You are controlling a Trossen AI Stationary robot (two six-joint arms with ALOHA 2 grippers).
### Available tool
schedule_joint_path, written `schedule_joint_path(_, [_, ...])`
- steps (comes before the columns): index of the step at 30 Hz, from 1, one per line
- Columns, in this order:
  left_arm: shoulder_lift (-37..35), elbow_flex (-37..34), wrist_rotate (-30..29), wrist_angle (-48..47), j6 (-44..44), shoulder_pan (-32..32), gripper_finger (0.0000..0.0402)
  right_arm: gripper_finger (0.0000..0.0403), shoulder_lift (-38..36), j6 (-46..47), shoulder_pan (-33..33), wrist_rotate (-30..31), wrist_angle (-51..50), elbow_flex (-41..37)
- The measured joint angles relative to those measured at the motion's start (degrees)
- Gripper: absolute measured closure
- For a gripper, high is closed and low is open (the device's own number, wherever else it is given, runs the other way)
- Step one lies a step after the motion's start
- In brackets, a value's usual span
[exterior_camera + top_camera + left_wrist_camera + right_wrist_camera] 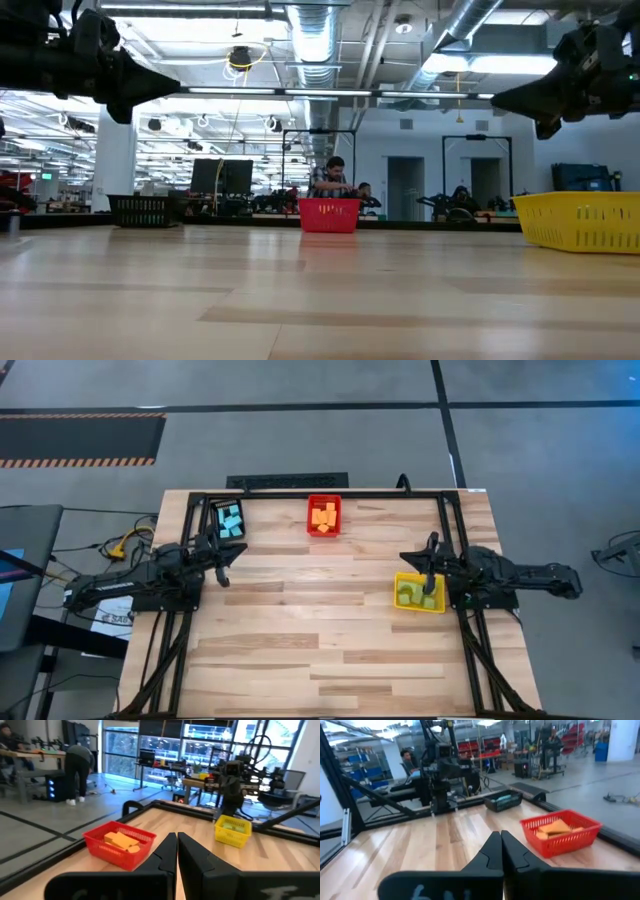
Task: Sort & place blocks by color
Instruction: Return to Home Position
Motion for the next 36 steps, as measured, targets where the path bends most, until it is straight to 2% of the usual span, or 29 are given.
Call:
schedule_joint_path(9, [0.1, -2.9, -1.4, 2.3, -0.1, -1.2, 0.0401, 0.04, -1.1, -2.3, -0.4, -0.4, -0.6, 0.0])
schedule_joint_path(15, [0.1, -2.9, 1.5, 1.5, 3.3, -2.4, 0.0401, 0.0391, -0.7, -6.4, -0.4, -5.3, -1.7, -0.1])
schedule_joint_path(23, [0.2, -2.9, 2.6, -0.5, -0.1, -2.4, 0.0401, 0.0363, -0.5, -5.8, -0.4, -5.5, -1.7, -0.2])
schedule_joint_path(36, [0.2, -3.0, 2.6, -0.5, -0.4, -2.4, 0.0401, 0.0358, -0.4, -5.7, -0.4, -5.5, -1.7, -0.2])
